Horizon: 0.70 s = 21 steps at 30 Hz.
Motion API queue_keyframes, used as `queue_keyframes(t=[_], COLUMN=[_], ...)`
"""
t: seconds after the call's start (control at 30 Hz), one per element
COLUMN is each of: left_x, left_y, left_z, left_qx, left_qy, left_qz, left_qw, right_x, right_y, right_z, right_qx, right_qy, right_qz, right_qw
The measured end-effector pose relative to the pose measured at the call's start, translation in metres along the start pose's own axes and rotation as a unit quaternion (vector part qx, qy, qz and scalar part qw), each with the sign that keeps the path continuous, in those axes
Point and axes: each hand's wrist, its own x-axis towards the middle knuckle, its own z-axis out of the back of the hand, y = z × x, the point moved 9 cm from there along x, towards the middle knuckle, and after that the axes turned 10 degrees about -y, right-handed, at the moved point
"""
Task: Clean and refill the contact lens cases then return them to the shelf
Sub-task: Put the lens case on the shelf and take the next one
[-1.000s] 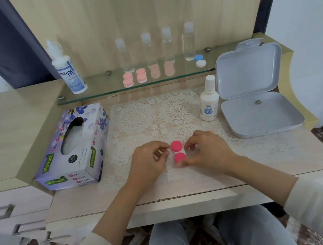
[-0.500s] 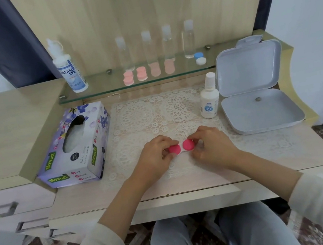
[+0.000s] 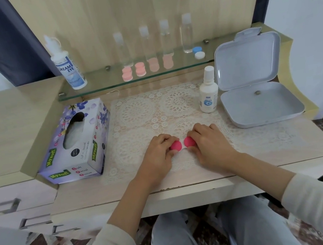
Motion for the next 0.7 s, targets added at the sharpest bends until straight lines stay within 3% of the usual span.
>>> queue_keyframes(t=[0.23, 0.37, 0.47, 0.53, 0.7], left_x=[-0.004, 0.000, 0.001, 0.002, 0.002], left_y=[-0.001, 0.008, 0.007, 0.002, 0.004], left_z=[0.006, 0.012, 0.011, 0.010, 0.017], left_qx=[-0.001, 0.010, -0.078, -0.113, -0.057], left_qy=[-0.042, -0.069, -0.032, -0.007, -0.047], left_qz=[0.007, 0.075, 0.106, 0.081, 0.089], left_qw=[0.999, 0.995, 0.991, 0.990, 0.993], right_x=[-0.002, -0.003, -0.003, -0.003, -0.004], right_y=[0.001, 0.001, 0.002, 0.003, 0.003], right_z=[-0.001, 0.000, 0.001, 0.003, 0.003], right_qx=[0.011, 0.019, 0.014, 0.017, 0.027], right_qy=[-0.002, -0.007, 0.000, 0.000, 0.006], right_qz=[0.010, 0.017, 0.023, 0.025, 0.021], right_qw=[1.000, 1.000, 1.000, 1.000, 0.999])
